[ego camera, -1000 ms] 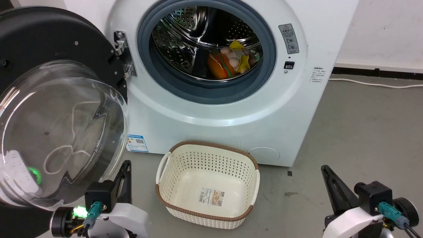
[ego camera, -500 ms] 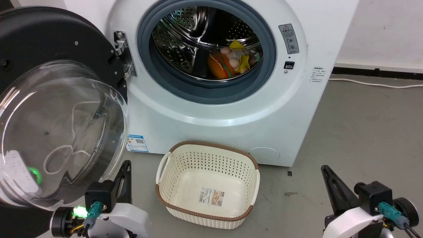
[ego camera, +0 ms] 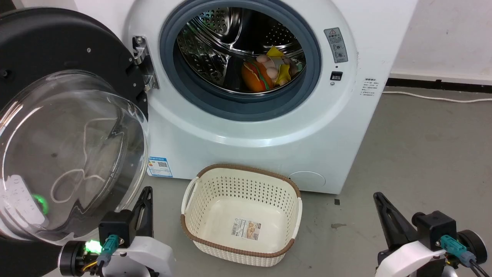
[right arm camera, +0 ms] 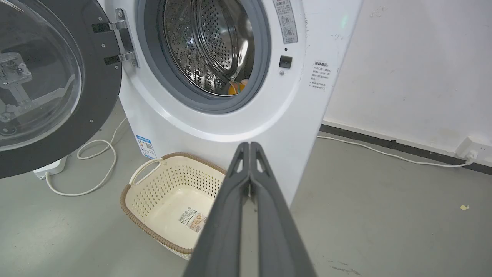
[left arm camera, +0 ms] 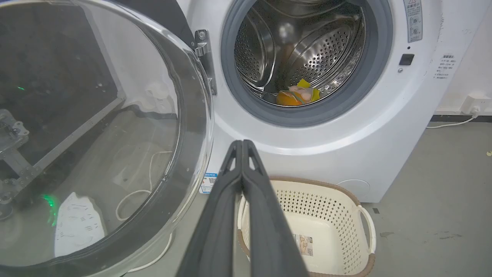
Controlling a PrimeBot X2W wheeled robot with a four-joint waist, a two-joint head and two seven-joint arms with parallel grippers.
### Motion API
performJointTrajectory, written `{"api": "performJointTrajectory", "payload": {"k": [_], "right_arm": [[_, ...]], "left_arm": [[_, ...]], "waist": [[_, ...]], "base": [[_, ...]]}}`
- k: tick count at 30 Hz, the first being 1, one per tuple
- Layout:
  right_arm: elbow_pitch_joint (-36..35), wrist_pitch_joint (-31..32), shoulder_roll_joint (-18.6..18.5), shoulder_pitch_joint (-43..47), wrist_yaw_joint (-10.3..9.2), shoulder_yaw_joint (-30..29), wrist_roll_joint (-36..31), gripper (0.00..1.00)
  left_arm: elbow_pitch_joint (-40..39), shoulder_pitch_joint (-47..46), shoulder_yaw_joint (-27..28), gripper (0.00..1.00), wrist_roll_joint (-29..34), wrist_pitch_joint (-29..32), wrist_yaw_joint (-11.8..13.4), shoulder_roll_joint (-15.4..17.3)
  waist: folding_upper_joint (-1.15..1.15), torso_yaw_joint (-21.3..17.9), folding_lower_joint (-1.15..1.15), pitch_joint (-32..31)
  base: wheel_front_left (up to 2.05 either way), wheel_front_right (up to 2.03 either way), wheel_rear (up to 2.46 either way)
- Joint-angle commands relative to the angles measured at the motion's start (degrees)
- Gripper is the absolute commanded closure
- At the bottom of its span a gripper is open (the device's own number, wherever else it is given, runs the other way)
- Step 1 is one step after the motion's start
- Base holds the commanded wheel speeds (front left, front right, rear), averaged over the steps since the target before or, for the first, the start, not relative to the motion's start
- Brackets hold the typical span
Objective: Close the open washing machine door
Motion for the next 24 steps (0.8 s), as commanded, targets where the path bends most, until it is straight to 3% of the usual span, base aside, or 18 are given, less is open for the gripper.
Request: {"api": "performJointTrajectory", "payload": {"k": [1, 14, 15, 24], "right_arm": [[0.1, 0.0, 0.0, -0.8, 0.05, 0.0, -0.4, 1.00], [0.1, 0.0, 0.0, -0.8, 0.05, 0.0, -0.4, 1.00], [0.0, 0.0, 0.0, 0.0, 0.00, 0.0, 0.0, 0.00], [0.3, -0.7, 0.0, 0.4, 0.00, 0.4, 1.2, 0.00]], "left_arm": [[-0.2, 0.8, 0.0, 1.00, 0.2, 0.0, -0.3, 0.0], [-0.2, 0.8, 0.0, 1.00, 0.2, 0.0, -0.3, 0.0], [0.0, 0.0, 0.0, 0.00, 0.0, 0.0, 0.0, 0.0], [0.1, 0.3, -0.8, 0.00, -1.0, -0.8, 0.3, 0.0]], "waist": [[0.00, 0.0, 0.00, 0.0], [0.00, 0.0, 0.00, 0.0], [0.00, 0.0, 0.00, 0.0], [0.00, 0.0, 0.00, 0.0]], "base": [[0.00, 0.00, 0.00], [0.00, 0.00, 0.00], [0.00, 0.00, 0.00], [0.00, 0.00, 0.00]]}}
